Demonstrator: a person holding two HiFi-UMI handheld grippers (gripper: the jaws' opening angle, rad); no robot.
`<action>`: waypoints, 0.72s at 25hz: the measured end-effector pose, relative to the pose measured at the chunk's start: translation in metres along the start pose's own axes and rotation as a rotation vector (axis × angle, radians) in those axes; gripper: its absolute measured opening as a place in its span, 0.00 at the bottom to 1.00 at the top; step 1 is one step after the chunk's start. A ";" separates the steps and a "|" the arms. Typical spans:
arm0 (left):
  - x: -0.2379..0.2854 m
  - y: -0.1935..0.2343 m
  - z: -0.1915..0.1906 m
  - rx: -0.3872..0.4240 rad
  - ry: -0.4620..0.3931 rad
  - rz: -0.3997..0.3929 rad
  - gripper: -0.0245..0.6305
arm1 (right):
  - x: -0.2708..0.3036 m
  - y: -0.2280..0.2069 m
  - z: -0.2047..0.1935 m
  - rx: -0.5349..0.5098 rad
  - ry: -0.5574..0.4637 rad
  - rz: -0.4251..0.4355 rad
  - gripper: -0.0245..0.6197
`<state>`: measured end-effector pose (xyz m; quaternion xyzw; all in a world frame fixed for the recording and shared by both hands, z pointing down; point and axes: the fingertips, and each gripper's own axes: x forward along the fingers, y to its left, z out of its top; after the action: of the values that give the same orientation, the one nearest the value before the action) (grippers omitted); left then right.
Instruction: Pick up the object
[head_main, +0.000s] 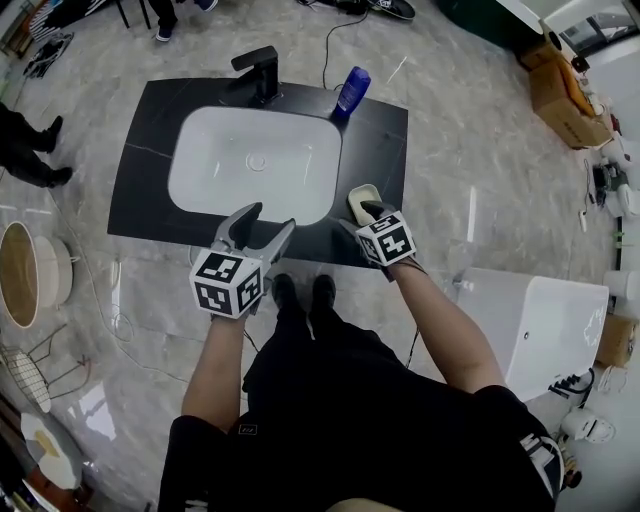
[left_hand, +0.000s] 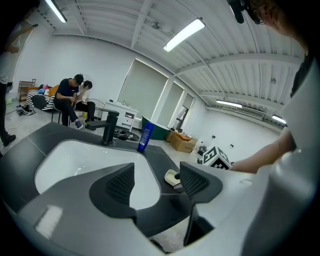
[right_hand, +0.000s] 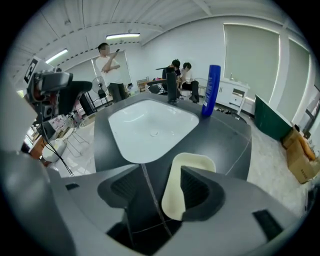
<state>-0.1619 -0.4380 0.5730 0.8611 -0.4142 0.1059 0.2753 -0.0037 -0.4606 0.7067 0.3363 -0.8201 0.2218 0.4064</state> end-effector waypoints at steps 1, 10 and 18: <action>0.000 0.002 0.000 -0.001 0.002 0.000 0.48 | 0.005 -0.002 -0.003 -0.001 0.018 -0.004 0.44; -0.005 0.007 0.009 0.003 -0.006 0.002 0.48 | 0.023 -0.023 -0.024 -0.025 0.111 -0.091 0.32; -0.013 0.007 0.014 -0.023 -0.022 0.014 0.47 | 0.027 -0.021 -0.023 -0.114 0.164 -0.093 0.28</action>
<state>-0.1762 -0.4411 0.5591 0.8560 -0.4245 0.0938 0.2798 0.0114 -0.4702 0.7441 0.3310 -0.7789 0.1826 0.5004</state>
